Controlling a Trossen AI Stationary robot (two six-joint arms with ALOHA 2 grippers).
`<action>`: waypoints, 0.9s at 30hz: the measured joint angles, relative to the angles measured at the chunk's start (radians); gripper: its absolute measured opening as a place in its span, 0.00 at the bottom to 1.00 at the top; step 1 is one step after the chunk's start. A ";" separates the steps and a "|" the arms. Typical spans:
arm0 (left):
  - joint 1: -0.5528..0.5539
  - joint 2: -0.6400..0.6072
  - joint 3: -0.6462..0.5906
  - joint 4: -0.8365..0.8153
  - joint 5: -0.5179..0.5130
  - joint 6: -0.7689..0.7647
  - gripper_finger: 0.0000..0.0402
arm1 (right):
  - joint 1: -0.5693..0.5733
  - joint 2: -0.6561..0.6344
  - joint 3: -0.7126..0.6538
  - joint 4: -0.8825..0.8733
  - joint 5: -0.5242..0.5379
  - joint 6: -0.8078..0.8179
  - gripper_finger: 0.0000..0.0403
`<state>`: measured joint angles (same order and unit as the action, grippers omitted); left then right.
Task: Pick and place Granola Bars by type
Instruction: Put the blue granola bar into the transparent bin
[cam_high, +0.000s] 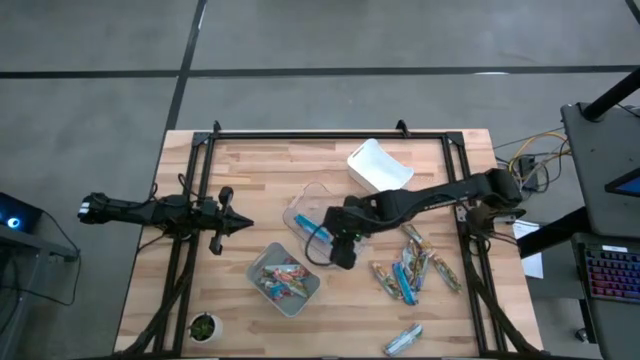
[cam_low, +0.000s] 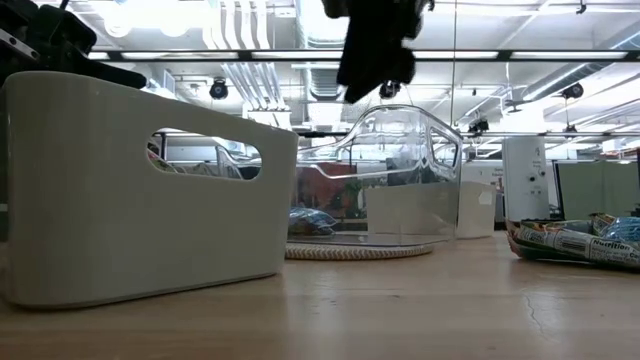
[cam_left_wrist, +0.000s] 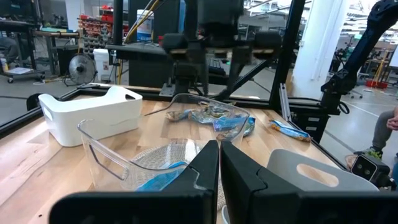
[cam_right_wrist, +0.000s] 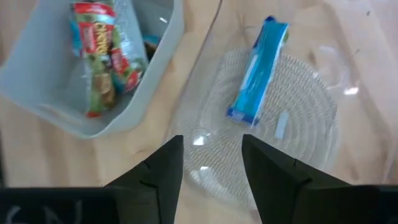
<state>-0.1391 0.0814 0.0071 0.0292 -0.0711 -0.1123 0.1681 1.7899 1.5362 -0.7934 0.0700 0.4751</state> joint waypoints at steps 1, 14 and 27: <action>0.000 0.000 0.000 0.000 0.000 0.000 0.00 | 0.012 -0.009 -0.001 -0.010 0.001 0.021 0.38; 0.000 0.000 0.000 0.000 0.000 0.000 0.00 | 0.192 -0.134 -0.003 -0.129 0.010 0.136 0.36; 0.000 0.000 0.000 0.000 0.000 0.000 0.00 | 0.327 -0.224 -0.137 -0.200 0.073 0.531 0.36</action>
<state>-0.1394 0.0812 0.0071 0.0292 -0.0713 -0.1123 0.4951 1.5662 1.3988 -0.9931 0.1429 1.0065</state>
